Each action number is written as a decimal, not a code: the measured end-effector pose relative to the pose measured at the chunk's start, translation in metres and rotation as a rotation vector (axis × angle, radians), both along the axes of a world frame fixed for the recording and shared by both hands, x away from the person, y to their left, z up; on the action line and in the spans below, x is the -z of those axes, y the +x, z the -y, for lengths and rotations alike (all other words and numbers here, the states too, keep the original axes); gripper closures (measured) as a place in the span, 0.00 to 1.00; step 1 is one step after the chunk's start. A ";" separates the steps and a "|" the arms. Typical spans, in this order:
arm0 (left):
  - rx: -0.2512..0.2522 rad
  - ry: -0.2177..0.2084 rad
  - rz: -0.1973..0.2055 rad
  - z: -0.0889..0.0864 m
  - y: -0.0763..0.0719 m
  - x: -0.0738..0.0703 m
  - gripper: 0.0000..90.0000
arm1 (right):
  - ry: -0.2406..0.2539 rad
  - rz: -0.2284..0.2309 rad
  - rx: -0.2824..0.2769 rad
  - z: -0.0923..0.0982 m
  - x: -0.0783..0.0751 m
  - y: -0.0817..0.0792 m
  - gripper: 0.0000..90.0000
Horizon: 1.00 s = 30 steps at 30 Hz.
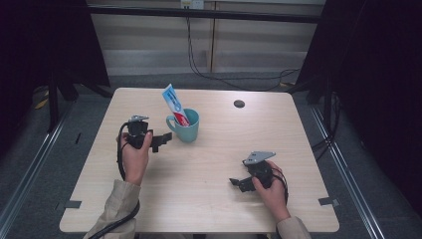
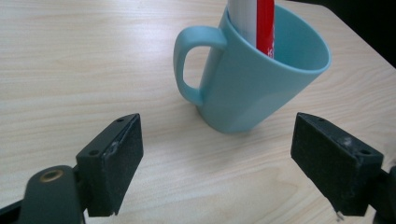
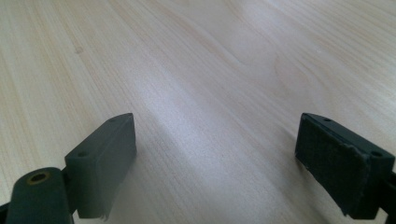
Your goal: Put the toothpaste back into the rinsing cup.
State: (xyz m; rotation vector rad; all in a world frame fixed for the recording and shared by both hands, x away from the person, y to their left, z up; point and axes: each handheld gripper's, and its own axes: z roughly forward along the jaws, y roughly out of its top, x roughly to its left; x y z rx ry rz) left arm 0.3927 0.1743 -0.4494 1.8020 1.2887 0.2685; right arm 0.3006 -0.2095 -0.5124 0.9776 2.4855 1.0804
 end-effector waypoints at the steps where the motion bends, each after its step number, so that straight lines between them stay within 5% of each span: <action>1: 0.008 0.001 -0.001 0.000 -0.001 0.001 0.19 | 0.000 0.000 0.000 0.000 0.000 0.000 0.13; 30: 0.077 0.076 -0.005 -0.003 -0.020 0.022 0.19 | 0.000 0.000 0.000 0.000 0.000 0.000 0.13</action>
